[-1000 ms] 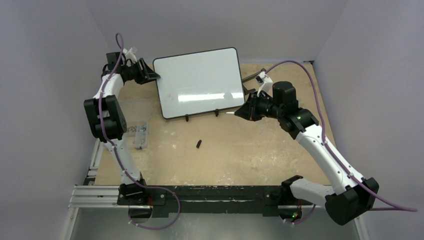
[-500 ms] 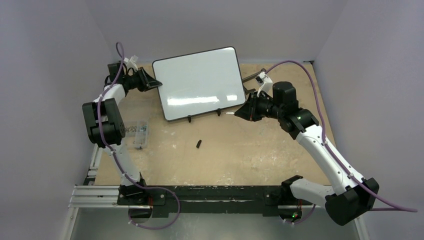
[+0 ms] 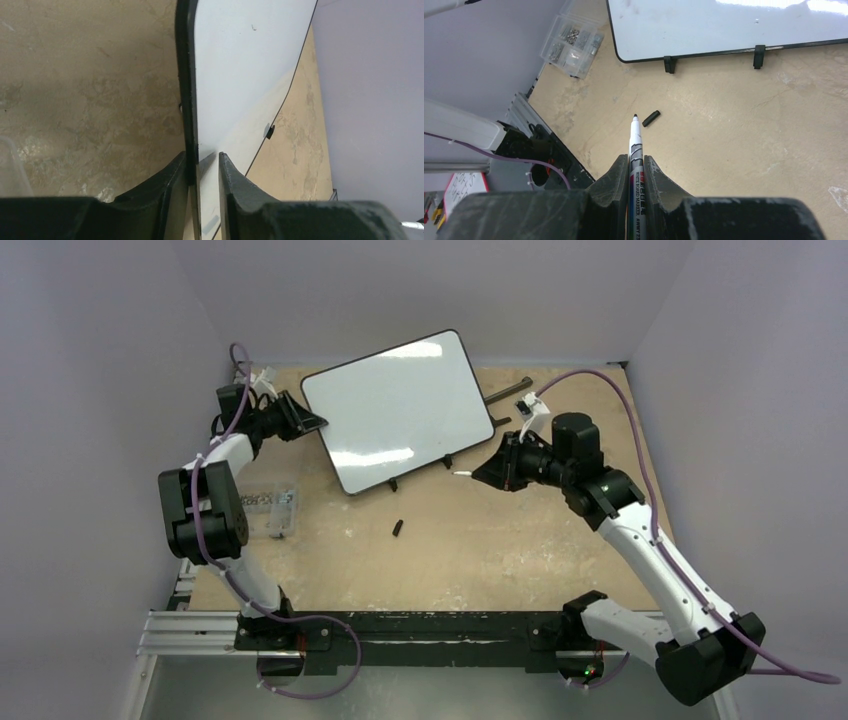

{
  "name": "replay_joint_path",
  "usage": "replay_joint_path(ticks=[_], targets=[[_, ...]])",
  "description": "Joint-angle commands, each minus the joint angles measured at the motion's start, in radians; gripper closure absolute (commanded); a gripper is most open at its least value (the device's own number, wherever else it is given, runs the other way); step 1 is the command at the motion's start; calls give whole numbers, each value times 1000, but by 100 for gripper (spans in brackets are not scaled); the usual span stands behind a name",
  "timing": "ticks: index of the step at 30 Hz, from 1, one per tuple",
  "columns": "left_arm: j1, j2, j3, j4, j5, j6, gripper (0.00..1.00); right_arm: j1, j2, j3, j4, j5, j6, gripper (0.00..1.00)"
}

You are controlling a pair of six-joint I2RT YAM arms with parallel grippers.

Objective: Write a sentence on the whiteboard
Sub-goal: Move the whiteboard to the center of the board.

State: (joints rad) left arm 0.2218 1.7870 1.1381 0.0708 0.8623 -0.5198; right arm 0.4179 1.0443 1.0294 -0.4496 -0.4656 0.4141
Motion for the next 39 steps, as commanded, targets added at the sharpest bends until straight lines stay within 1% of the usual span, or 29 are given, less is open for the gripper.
replay_joint_path(ticks=[1,3,5,6,9,10,11,13,16,20,23,27,30,33,36,39], targets=[[-13,-78,-13,37,-52,27,69,-2,-39,-2,11,-20,-30,100],[-14,-89,-13,18,-68,39,59,-3,-46,-1,0,-19,-38,100],[-13,-100,-6,-19,-87,65,44,-3,-53,0,-5,-19,-44,100],[-14,-108,1,-39,-101,78,39,-3,-56,-2,-6,-20,-43,100],[-13,-136,41,-163,-158,136,28,-2,-61,-2,-6,-19,-44,100],[-13,-144,62,-202,-180,159,21,-3,-61,-2,-8,-19,-44,100],[-12,-149,89,-241,-196,183,16,-4,-60,0,-11,-18,-46,100],[-11,-144,175,-336,-225,236,13,-3,-56,5,-19,-16,-54,100],[-6,-107,298,-437,-220,289,12,-2,-51,9,-28,-16,-61,100],[-6,-34,445,-491,-176,300,13,-4,-38,23,-45,-11,-80,100],[-7,47,557,-494,-122,274,15,-3,-35,25,-54,-6,-89,100],[-10,186,680,-444,-37,193,18,-3,-29,16,-55,5,-95,100],[-21,270,763,-412,-8,155,19,-2,-23,10,-55,15,-99,100],[-36,353,871,-421,24,139,20,-2,-14,6,-54,19,-99,100],[-46,431,988,-416,69,110,24,-3,0,5,-55,20,-101,100],[-56,500,1082,-431,127,95,34,-2,17,15,-64,25,-113,100]])
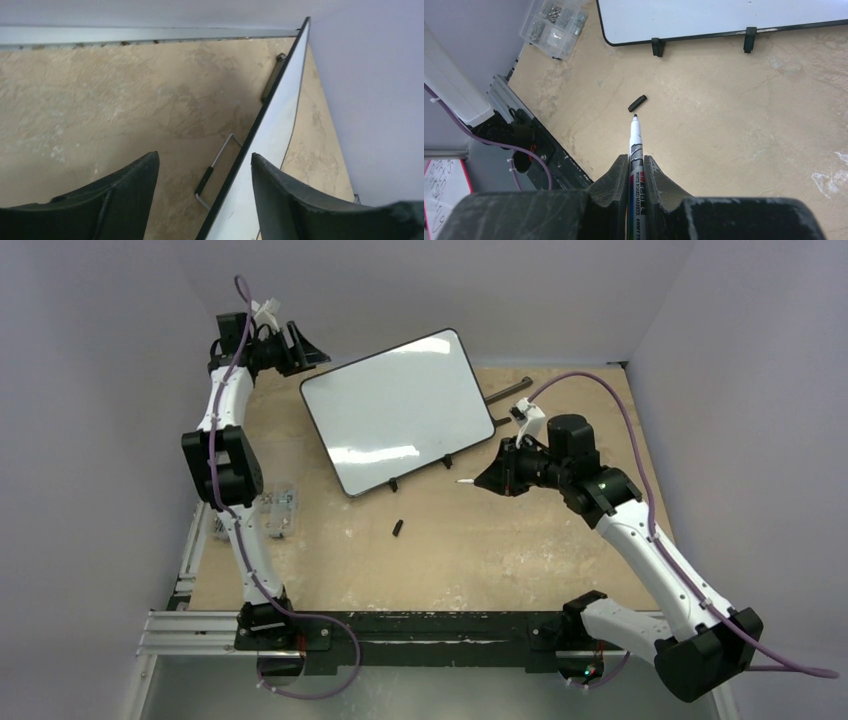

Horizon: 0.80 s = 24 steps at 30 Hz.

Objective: Write a sentence on the whiteboard
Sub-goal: Move the whiteboard to the center of the board.

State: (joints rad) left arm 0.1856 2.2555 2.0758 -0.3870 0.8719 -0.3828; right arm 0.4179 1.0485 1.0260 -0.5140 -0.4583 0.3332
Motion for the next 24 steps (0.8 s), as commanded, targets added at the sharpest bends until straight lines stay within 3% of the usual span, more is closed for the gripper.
replay_joint_path(ticks=[1,8,14,24], targets=[[-21,50,164,30,143,-47,38,-2,16,20,-3,20,-36,100],[-51,147,239,66,286,-78,44,-3,46,30,-11,17,-46,100],[-73,192,296,11,270,-44,46,-3,55,37,-19,11,-51,100],[-107,209,333,-68,321,26,57,-2,63,33,-16,3,-46,100]])
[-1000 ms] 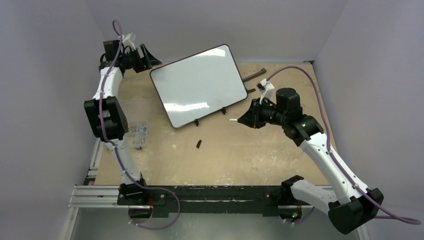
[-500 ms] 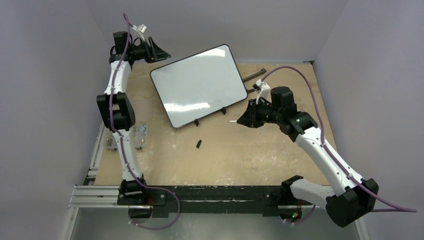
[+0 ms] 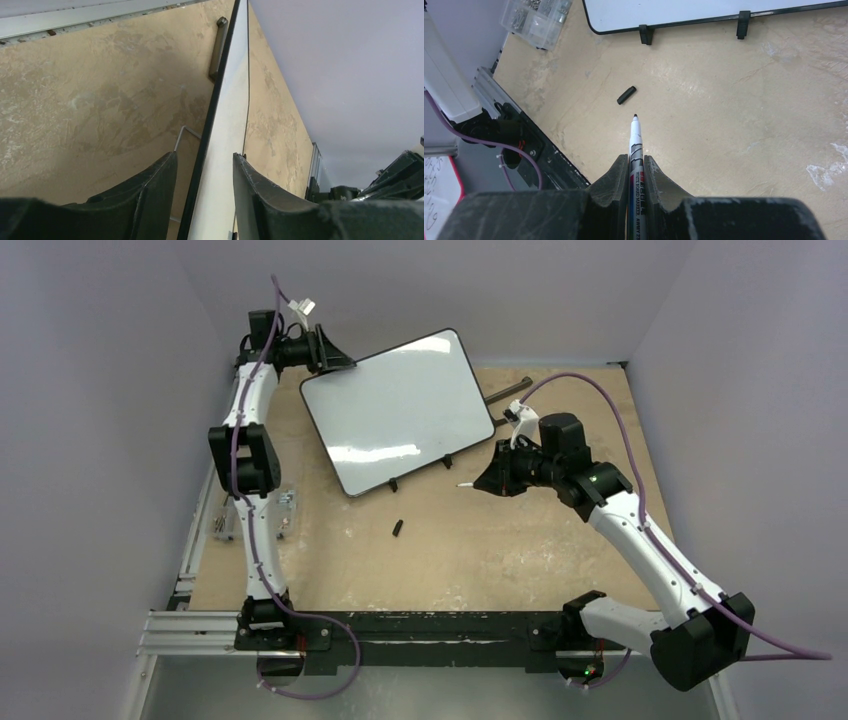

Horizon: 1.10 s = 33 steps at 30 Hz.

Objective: Write a sentence on the whiteboard
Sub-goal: Move the whiteboard to the center of the board.

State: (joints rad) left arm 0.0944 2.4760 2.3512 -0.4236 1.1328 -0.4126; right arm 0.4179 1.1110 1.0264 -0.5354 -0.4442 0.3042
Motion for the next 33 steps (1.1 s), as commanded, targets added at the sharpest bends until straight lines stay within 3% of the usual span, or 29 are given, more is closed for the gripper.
replay_joint_path(ticks=[1,6,20,24,33], targets=[[-17,-10,57,-37,66,59,59,-3,2,32,5,-13,-16,100],[-29,-8,42,-52,89,70,71,-2,-1,30,0,-16,-17,100],[-86,-59,-23,-189,123,202,88,-2,-16,36,3,-26,-8,100],[-121,-79,-48,-228,137,245,100,-3,-30,32,2,-28,-2,100],[-184,-108,-73,-278,182,294,100,-2,-52,23,7,-34,14,100]])
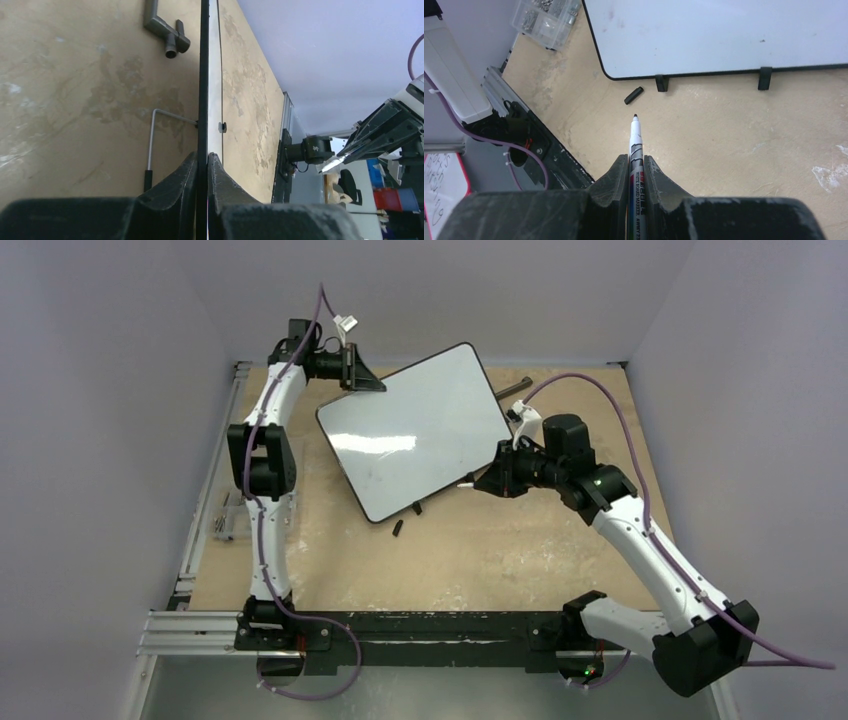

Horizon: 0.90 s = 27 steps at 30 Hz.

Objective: Write a sentence on the whiteboard
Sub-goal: Move the whiteboard to the center of the board, then hold the whiteboard at the center of the board.

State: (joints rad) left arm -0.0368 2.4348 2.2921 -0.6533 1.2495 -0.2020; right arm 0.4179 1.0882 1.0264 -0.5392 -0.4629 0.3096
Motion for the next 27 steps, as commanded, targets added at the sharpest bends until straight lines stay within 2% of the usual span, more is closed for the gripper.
replay_joint_path(ticks=[1,8,12,14,19,23,27], targets=[[-61,-69,-16,-53,68,87,100,-3,-30,22,14,-17,11,100],[-115,-113,-56,-73,-8,114,99,-2,-18,-2,73,-37,42,100],[-114,-173,-123,-28,-52,87,65,-1,9,2,89,-41,49,100],[-109,-196,-142,-28,-67,96,56,-2,18,9,96,-41,53,100],[-57,-198,-154,-40,-41,96,50,-1,44,23,112,-47,66,100],[-10,-243,-235,-45,-54,123,47,2,70,34,125,-54,70,100],[24,-265,-282,-78,-38,162,50,4,105,53,142,-54,71,100]])
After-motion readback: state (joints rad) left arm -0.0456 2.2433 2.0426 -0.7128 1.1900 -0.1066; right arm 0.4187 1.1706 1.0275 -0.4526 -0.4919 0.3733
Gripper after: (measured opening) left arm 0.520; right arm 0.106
